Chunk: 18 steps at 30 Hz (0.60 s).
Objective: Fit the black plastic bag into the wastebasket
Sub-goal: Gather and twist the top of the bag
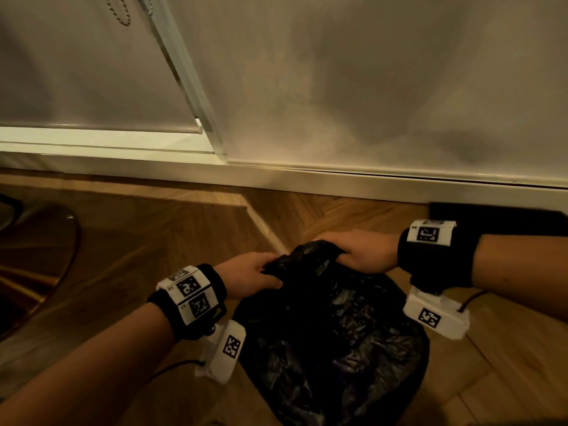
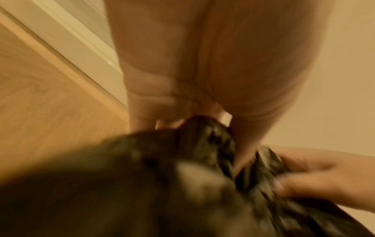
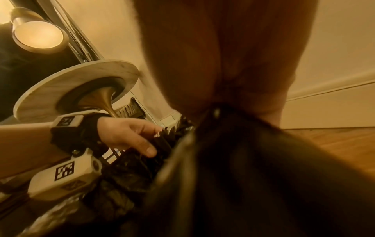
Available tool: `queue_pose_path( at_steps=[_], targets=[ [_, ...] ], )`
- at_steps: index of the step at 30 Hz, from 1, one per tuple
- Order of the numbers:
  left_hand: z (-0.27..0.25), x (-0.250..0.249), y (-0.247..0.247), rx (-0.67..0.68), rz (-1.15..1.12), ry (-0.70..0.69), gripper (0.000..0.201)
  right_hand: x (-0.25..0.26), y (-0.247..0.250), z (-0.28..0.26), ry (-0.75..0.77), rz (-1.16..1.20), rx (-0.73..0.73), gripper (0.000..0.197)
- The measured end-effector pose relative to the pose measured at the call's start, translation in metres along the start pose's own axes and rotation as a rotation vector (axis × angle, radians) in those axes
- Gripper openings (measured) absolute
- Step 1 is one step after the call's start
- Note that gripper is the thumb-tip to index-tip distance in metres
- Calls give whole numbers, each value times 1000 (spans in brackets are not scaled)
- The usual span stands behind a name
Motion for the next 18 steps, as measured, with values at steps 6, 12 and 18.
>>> queue_pose_path(
  at_steps=[6, 12, 18],
  targets=[
    [1, 0, 34, -129, -78, 42, 28, 16, 34, 6, 49, 41, -246, 47],
    [8, 2, 40, -45, -218, 192, 54, 20, 27, 27, -41, -45, -94, 45],
    [21, 9, 49, -146, -96, 169, 69, 32, 27, 41, -66, -118, -39, 37]
  ],
)
Point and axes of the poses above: each hand's wrist, its own z-axis towards the middle knuckle, its own y-axis out of the back of the hand, x = y × z, the point moved 10 cm from there along z, towards the middle knuckle, and after that the axes turned 4 degrees about y, right-handed, at the moved point
